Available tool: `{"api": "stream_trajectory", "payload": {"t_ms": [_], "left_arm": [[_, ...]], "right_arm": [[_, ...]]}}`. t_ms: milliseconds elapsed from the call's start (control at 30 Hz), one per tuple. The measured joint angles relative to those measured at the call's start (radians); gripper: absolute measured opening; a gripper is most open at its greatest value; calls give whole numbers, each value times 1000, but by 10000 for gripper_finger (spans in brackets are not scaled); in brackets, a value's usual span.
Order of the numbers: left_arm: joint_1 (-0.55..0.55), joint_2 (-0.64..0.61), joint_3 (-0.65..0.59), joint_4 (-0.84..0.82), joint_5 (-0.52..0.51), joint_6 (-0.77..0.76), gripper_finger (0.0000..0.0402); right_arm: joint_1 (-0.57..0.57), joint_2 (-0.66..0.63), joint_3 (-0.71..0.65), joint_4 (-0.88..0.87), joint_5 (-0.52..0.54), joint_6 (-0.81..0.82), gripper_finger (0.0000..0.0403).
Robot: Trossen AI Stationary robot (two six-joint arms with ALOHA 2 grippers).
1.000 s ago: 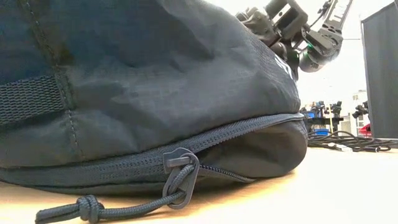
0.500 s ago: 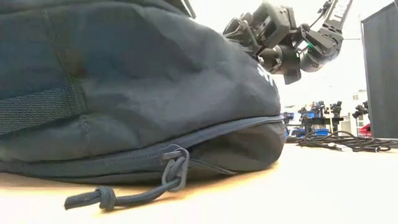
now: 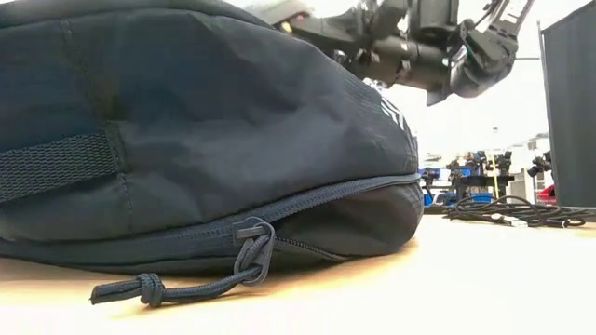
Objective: Unpack backpack
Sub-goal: Remove the black portable pill from the backpack
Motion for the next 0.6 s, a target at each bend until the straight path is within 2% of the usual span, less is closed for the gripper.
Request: {"api": "stream_trajectory", "payload": {"t_ms": [100, 200, 300, 367, 500, 567, 600], "left_arm": [[-23, -26, -15, -7, 15, -9, 143], [-33, -56, -57, 32, 65, -33, 134], [-32, -104, -158, 138, 130, -39, 127], [-27, -138, -249, 230, 143, -51, 123], [-5, -214, -475, 490, 143, -84, 120], [6, -247, -592, 682, 143, -131, 120], [12, -256, -645, 776, 143, -149, 120]], "right_arm": [[15, -64, 0, -10, 128, -94, 157], [70, -150, 1, -120, 331, -260, 157], [159, -226, 0, -285, 629, -452, 157], [229, -262, 0, -345, 870, -548, 157], [360, -303, 2, -454, 1367, -642, 157], [409, -301, 0, -544, 1527, -622, 157], [429, -301, 0, -592, 1568, -580, 157]]}}
